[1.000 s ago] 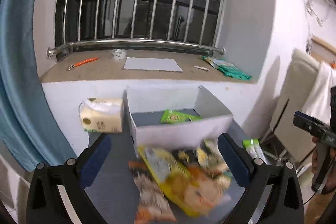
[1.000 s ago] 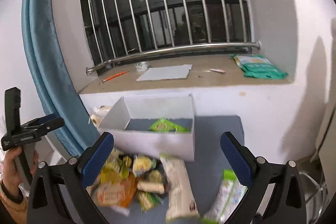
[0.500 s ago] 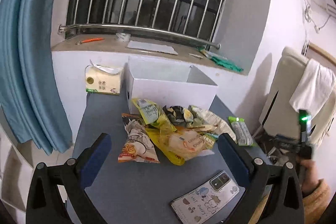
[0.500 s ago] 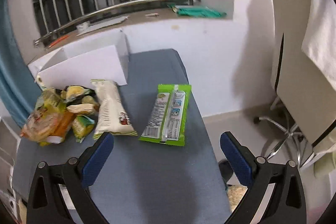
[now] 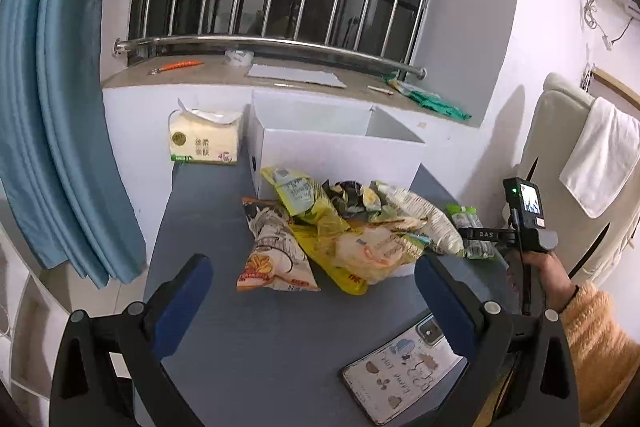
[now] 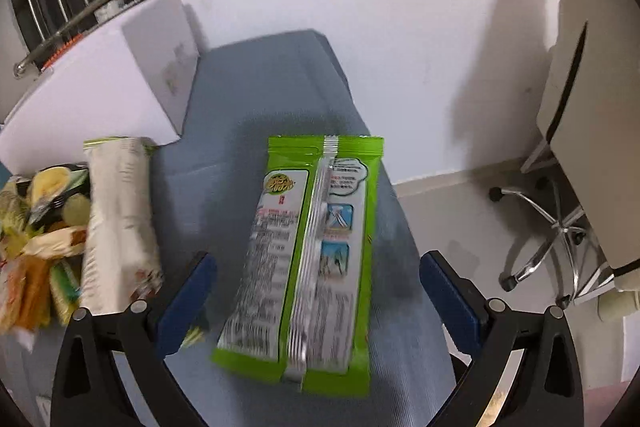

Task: Organize snacks
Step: 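Grasp the long green-and-white packet with the right tool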

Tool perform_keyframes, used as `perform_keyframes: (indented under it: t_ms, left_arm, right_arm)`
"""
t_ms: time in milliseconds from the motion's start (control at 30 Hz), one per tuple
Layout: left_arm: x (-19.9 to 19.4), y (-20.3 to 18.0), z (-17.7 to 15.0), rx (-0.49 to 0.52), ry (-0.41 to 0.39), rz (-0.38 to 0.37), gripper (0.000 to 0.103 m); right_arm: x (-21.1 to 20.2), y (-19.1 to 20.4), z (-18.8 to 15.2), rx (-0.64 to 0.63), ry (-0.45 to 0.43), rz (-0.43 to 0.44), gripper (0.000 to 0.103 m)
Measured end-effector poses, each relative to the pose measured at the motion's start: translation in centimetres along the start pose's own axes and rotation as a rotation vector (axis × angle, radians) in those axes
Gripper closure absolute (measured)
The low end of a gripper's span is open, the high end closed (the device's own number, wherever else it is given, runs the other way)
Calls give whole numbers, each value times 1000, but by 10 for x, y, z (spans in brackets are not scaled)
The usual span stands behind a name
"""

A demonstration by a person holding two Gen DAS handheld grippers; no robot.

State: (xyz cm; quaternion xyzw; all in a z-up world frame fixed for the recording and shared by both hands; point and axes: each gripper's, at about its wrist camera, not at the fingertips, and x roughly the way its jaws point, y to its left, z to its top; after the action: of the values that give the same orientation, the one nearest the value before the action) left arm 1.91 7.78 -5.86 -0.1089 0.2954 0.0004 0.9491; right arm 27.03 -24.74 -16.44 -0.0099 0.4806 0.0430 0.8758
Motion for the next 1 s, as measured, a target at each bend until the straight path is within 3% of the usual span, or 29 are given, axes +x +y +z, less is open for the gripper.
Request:
perform_keyframes:
  t_ms: [67,133,200,367,567,733,867,967,1000]
  left_arm:
    - [6,1,-1,-5,17,3,0]
    - [10,1,-2,-7,29,-3,0]
    - [13,1,-2,-6,38,-5,0]
    - [30,2,-3,10,82,-8,0]
    - [67,17,-2,18,153,28,0]
    - [121,35,10,13,271,59,0]
    - [161,48,14,-11,363,64,0]
    - [185,57,7,10,434,110,1]
    - [191,60,4,16,452,118,6]
  right_arm:
    - [5,8,-1,-54,-1,-35,17]
    - [2,13,-2,-87,-14,-4,32]
    - [-1,14,-3,-95,-13,-2,37]
    - [-30,11,-10,-87,-82,26,38]
    - [-100,11,-28,-48,-203,200,38]
    - [-146,23,-51,-61,-274,313,37]
    - [-170,37,-67,-97,-304,325,37]
    - [-176,44,-70,-142,-320,305,36]
    - [-177,47,-70,-158,-324,299,36]
